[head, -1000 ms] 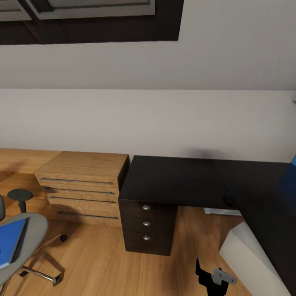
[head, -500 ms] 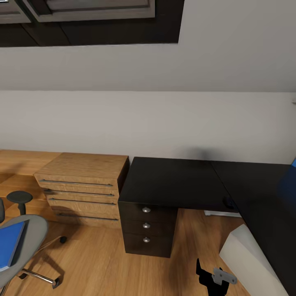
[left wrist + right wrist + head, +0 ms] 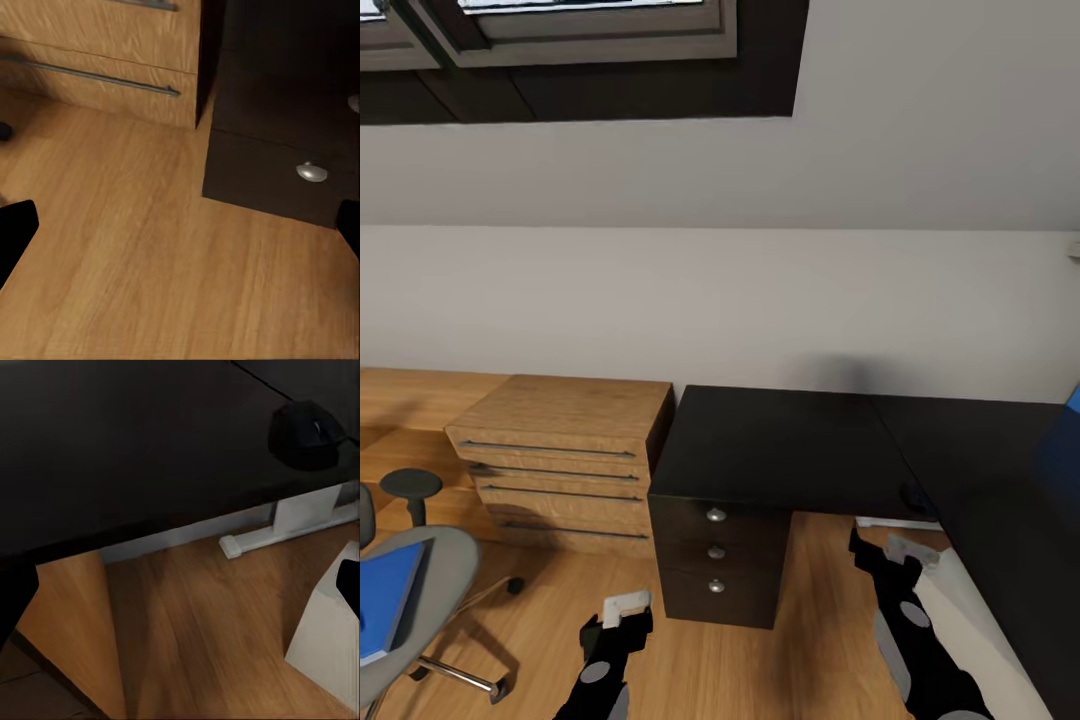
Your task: In the bedroom, organize the workspace by keeping the computer under the desk, ensuring the monitor is on the desk, placing the keyboard on the desk next to the monitor, placing the mouse on the desk next to the keyboard, moving the folder from the swivel chair onto the desk next to the mouse, stacking the notebook on top of the folder with the pen on top of the notebook, and positioning the swivel chair next to the desk.
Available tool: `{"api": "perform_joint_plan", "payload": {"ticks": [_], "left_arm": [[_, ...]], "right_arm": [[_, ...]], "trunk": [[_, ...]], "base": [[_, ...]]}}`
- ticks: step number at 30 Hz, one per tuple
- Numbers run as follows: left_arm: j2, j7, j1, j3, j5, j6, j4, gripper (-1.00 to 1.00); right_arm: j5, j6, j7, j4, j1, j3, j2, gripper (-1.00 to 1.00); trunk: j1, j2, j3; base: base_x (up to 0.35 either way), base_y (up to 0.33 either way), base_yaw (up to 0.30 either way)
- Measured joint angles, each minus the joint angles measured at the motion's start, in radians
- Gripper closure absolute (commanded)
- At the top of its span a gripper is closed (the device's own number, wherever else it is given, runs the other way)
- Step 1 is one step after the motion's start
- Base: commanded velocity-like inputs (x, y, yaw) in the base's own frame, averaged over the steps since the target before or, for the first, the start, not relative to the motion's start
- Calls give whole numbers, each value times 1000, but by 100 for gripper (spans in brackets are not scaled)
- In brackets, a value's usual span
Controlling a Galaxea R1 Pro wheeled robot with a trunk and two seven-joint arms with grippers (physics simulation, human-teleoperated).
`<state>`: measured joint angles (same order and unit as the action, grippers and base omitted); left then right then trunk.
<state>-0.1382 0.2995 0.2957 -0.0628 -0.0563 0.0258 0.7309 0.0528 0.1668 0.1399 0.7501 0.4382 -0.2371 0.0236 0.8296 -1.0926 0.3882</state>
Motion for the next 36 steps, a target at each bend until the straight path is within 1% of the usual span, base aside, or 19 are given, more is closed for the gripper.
{"api": "perform_joint_plan", "payload": {"ticks": [1,4,5,7,8,9,10,13,14,18,20,21,23,28,31,36], "left_arm": [[-5,0,0,-2,0,42,52,-100],[-11,0,0,-3,-2,96,141,-100],[-12,-1,0,-3,-2,137,201,-100],[-13,-2,0,-2,-4,182,256,-100],[-12,-3,-1,0,-4,242,303,-100],[-11,-4,-2,0,-5,253,308,-100],[-8,-4,-7,1,-5,264,308,-100],[-2,-4,-16,1,-5,274,304,-100],[1,-4,-20,2,-5,277,302,-100],[5,-5,-27,2,-5,280,306,-100],[6,-5,-28,2,-5,280,308,-100],[7,-5,-30,2,-5,276,309,-100],[7,-4,-30,2,-5,266,309,-100],[8,-4,-31,2,-5,253,309,-100],[8,-3,-33,2,-5,249,309,-100],[8,-3,-36,2,-4,246,309,-100]], "right_arm": [[-5,-84,12,60,4,3,-2,-100],[-10,-196,23,116,22,4,-7,-100],[-12,-262,26,118,48,3,-19,-100],[-13,-311,27,86,78,3,-35,-100],[-17,-341,30,-41,132,5,-65,-100],[-20,-339,30,-82,149,6,-72,-100],[-25,-325,31,-147,181,7,-85,-100],[-31,-299,30,-225,227,7,-111,-100],[-32,-288,29,-257,247,7,-127,-100],[-35,-271,29,-297,273,7,-159,-100],[-35,-267,29,-303,278,6,-169,-100],[-36,-260,30,-309,281,6,-183,-100],[-36,-251,30,-312,283,5,-197,-100],[-35,-222,29,-317,285,3,-209,-100],[-35,-198,28,-320,285,4,-213,-100],[-35,-180,25,-323,285,5,-216,-100]], "trunk": [[-4,7,-3],[-15,28,-13],[-15,28,-13],[-15,28,-13],[-15,29,-13],[-15,28,-13],[-15,28,-13],[-15,28,-13],[-15,28,-13],[-16,28,-13],[-16,28,-13],[-16,28,-13],[-16,28,-13],[-16,28,-13],[-16,28,-13],[-16,28,-13]], "base": [[0,0,0],[0,0,0],[0,0,0],[0,0,0],[0,0,0],[0,0,0],[0,0,0],[3,0,0],[35,0,0],[151,0,0],[261,0,0],[260,0,0],[215,0,0],[177,0,0],[122,0,0],[87,0,0]]}}
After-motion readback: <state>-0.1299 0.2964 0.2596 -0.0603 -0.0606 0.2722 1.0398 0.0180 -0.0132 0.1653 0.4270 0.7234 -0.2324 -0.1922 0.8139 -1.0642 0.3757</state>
